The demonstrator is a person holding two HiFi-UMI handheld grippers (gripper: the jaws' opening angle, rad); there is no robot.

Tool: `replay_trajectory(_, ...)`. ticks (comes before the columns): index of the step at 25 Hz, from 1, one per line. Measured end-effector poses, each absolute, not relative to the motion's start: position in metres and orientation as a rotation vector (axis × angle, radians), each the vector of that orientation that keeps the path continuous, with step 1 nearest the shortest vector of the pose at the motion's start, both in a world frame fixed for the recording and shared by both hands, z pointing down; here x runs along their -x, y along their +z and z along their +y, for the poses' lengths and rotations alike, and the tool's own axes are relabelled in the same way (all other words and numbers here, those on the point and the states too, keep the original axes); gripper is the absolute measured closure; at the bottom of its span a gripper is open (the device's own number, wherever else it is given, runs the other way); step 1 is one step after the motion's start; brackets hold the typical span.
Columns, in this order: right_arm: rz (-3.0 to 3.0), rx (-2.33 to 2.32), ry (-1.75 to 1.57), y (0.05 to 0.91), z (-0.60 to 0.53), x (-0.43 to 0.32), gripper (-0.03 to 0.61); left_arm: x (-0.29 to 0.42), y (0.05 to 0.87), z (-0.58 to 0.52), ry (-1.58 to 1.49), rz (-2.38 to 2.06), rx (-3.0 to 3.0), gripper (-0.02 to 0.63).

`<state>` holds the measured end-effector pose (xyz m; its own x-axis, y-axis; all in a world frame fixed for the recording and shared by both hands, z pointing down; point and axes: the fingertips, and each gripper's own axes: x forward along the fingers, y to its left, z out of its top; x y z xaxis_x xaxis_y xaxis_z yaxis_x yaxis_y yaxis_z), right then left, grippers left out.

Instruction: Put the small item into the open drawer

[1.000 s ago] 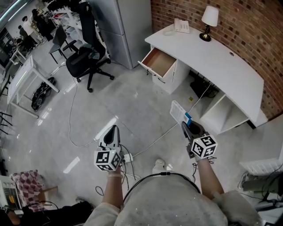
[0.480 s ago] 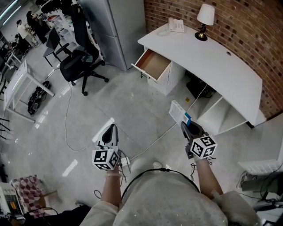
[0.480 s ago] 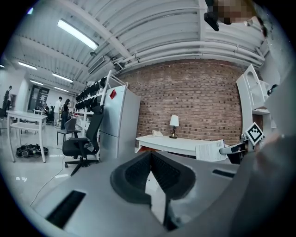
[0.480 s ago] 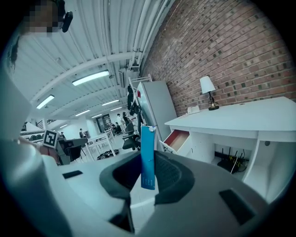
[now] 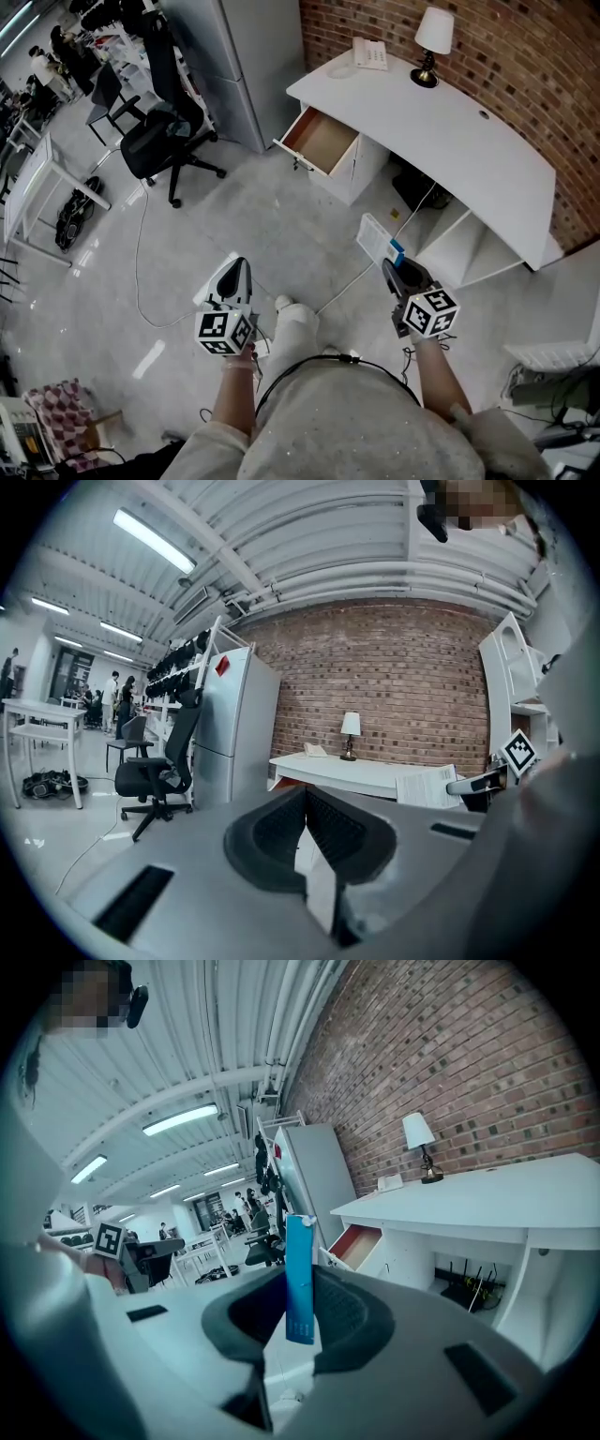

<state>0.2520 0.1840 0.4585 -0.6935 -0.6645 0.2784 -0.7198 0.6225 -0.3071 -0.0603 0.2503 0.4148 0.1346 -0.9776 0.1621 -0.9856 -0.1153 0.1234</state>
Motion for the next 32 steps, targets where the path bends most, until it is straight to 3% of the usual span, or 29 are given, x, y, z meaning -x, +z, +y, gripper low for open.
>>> replay_trajectory(8, -2.666, -1.219, 0.63, 0.463, 0.139, -0.241, 0.499, 0.071, 0.419, 0.188, 0.064, -1.872, -2.259, 0.607)
replay_trajectory(32, -2.54, -1.297, 0.756, 0.494, -0.018, -0.107, 0.497, 0.181, 0.451, 0.002, 0.128, -1.658, -2.334, 0.607)
